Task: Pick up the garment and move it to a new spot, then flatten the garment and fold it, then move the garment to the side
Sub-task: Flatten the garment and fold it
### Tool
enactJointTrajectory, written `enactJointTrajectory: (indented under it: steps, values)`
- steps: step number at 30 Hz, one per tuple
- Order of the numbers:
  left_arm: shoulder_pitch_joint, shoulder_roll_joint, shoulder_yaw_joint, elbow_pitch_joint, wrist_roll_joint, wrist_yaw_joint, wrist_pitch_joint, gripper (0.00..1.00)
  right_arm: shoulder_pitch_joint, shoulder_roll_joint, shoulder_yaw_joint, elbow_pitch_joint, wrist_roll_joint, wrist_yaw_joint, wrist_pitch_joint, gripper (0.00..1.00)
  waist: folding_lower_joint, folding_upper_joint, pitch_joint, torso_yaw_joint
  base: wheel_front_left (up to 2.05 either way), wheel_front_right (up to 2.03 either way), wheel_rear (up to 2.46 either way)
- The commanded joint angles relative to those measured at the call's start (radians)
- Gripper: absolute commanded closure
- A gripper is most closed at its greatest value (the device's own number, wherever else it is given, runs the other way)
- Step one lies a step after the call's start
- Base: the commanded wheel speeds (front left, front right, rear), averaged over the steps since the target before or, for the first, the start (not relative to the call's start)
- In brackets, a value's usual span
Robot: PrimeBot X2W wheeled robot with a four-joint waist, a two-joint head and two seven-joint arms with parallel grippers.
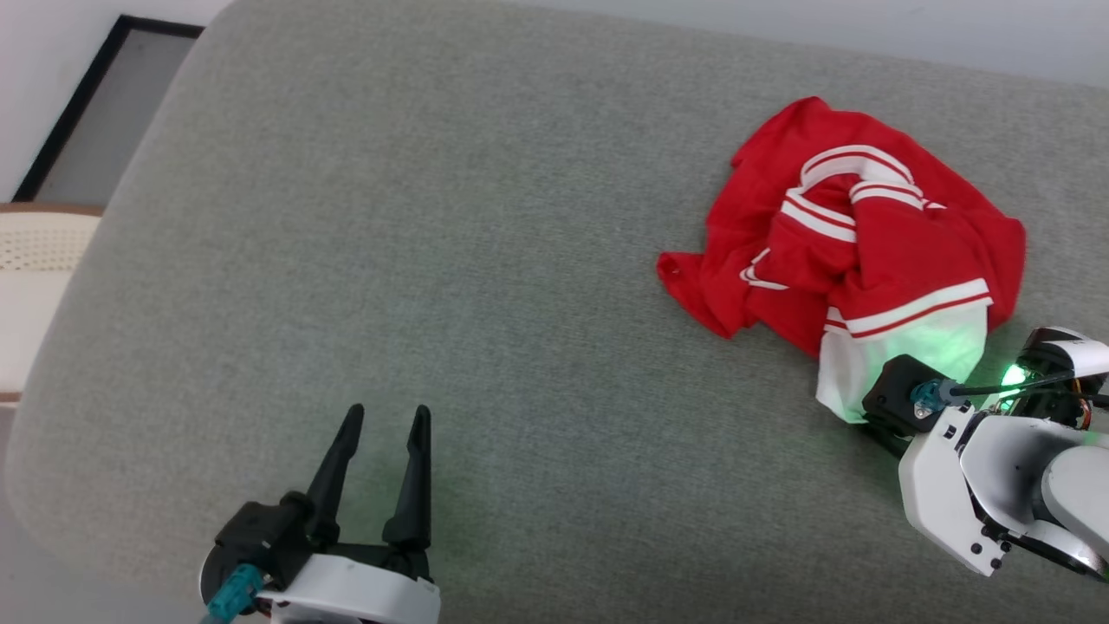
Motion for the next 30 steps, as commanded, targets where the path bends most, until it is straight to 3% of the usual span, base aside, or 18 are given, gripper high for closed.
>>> enactJointTrajectory:
  steps: [1, 7, 20, 24, 30]
  values:
    - [0.004, -0.002, 0.004, 0.0, -0.004, -0.002, 0.0, 0.0, 0.009, -0.003, 0.01, 0.028, -0.005, -0.002, -0.004, 1.0, -0.0001, -0.0001, -0.011, -0.017, 0.0, 0.0, 0.0]
    - [0.014, -0.001, 0.015, -0.008, 0.011, -0.003, 0.0, 0.0, 0.027, -0.012, -0.083, 0.032, 0.0, -0.002, -0.078, 1.0, -0.0001, -0.0001, -0.032, -0.076, 0.0, 0.0, 0.0]
    - [-0.009, 0.002, 0.014, -0.027, 0.023, -0.003, 0.0, 0.0, 0.061, -0.189, -0.42, 0.022, -0.082, -0.002, -0.092, 1.0, -0.0001, -0.0001, -0.007, -0.173, 0.0, 0.0, 0.0]
    - [-0.031, 0.01, 0.003, -0.029, 0.017, -0.003, 0.0, 0.0, 0.056, -0.186, -0.511, 0.099, -0.135, -0.002, -0.113, 1.0, -0.0001, -0.0001, 0.017, -0.175, 0.0, 0.0, 0.0]
    - [-0.056, 0.021, -0.005, -0.019, 0.008, -0.003, 0.0, 0.0, 0.092, -0.125, -0.554, 0.242, -0.171, -0.002, -0.137, 1.0, -0.0001, -0.0001, 0.056, -0.162, 0.0, 0.0, 0.0]
